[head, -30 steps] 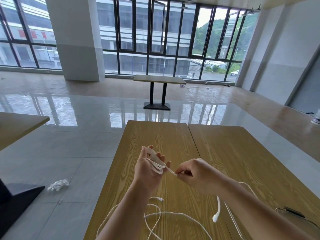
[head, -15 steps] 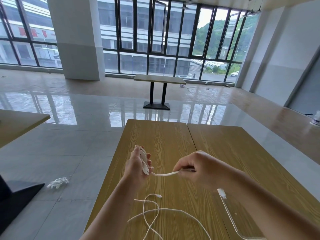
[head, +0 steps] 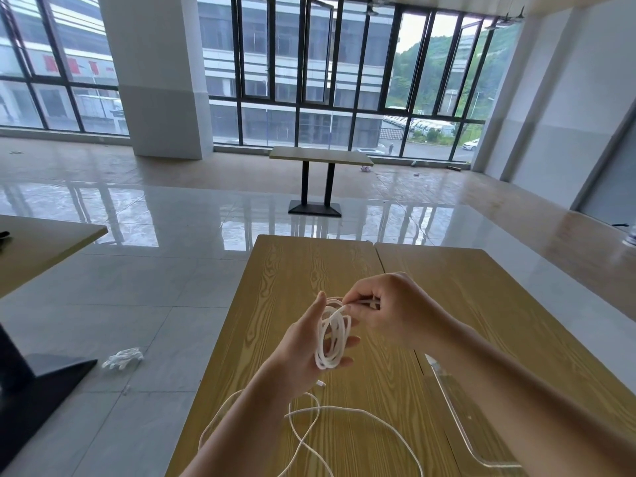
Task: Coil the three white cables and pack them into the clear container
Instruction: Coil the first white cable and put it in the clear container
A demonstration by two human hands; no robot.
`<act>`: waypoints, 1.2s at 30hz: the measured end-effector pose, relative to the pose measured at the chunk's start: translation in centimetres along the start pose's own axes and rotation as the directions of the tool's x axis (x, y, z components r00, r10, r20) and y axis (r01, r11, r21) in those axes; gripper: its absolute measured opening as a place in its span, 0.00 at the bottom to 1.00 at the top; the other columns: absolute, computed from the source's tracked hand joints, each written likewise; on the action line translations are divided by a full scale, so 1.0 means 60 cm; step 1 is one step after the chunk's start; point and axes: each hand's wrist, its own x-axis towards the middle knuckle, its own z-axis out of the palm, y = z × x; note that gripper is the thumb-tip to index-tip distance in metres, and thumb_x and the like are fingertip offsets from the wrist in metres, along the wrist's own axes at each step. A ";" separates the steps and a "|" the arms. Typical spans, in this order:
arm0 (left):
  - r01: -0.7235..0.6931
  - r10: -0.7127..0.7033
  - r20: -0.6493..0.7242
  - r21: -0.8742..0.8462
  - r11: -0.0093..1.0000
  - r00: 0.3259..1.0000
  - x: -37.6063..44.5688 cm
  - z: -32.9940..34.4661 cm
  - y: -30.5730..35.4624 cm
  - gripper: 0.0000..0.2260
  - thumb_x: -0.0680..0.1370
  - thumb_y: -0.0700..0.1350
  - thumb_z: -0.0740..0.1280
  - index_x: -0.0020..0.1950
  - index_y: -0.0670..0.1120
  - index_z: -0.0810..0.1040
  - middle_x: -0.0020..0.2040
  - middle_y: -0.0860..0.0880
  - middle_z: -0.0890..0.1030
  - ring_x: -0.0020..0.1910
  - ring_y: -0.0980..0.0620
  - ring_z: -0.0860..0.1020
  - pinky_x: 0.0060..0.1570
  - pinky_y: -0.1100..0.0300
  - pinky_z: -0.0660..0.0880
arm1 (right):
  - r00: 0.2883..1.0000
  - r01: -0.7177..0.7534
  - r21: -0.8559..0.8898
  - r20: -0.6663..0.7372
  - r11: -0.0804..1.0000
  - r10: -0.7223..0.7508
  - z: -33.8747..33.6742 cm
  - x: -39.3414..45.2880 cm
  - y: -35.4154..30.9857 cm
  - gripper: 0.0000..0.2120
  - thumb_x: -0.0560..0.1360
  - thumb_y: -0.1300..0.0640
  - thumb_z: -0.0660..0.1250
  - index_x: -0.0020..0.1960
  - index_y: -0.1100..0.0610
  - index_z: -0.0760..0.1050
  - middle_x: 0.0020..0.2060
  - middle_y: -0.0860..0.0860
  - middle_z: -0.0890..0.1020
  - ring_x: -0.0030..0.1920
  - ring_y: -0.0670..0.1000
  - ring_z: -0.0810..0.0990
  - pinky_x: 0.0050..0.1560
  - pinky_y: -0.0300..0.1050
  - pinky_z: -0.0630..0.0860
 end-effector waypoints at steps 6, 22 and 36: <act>0.001 -0.010 0.209 0.046 0.999 0.978 -0.011 0.006 -0.011 0.24 0.72 0.67 0.65 0.56 0.51 0.84 0.47 0.48 0.84 0.48 0.47 0.82 0.37 0.55 0.78 | 1.000 -0.014 -0.003 -0.024 1.000 0.014 0.011 -0.006 0.007 0.01 0.75 0.53 0.73 0.44 0.49 0.84 0.36 0.40 0.84 0.39 0.37 0.82 0.42 0.34 0.79; 0.040 -0.036 0.352 -0.004 0.999 0.935 -0.021 -0.006 -0.036 0.18 0.79 0.52 0.66 0.68 0.51 0.76 0.64 0.40 0.80 0.53 0.41 0.82 0.45 0.46 0.80 | 0.988 -0.129 0.086 0.091 0.988 0.121 -0.020 -0.038 0.084 0.09 0.76 0.57 0.72 0.49 0.42 0.84 0.37 0.37 0.84 0.40 0.37 0.82 0.38 0.30 0.76; -0.034 0.079 0.174 -0.246 0.969 0.982 0.048 0.117 -0.052 0.16 0.78 0.48 0.64 0.61 0.43 0.81 0.62 0.40 0.80 0.56 0.46 0.80 0.53 0.51 0.77 | 0.979 -0.202 -0.039 -0.011 0.979 0.202 -0.055 -0.110 0.173 0.06 0.79 0.54 0.67 0.51 0.45 0.82 0.38 0.39 0.83 0.39 0.39 0.81 0.44 0.40 0.81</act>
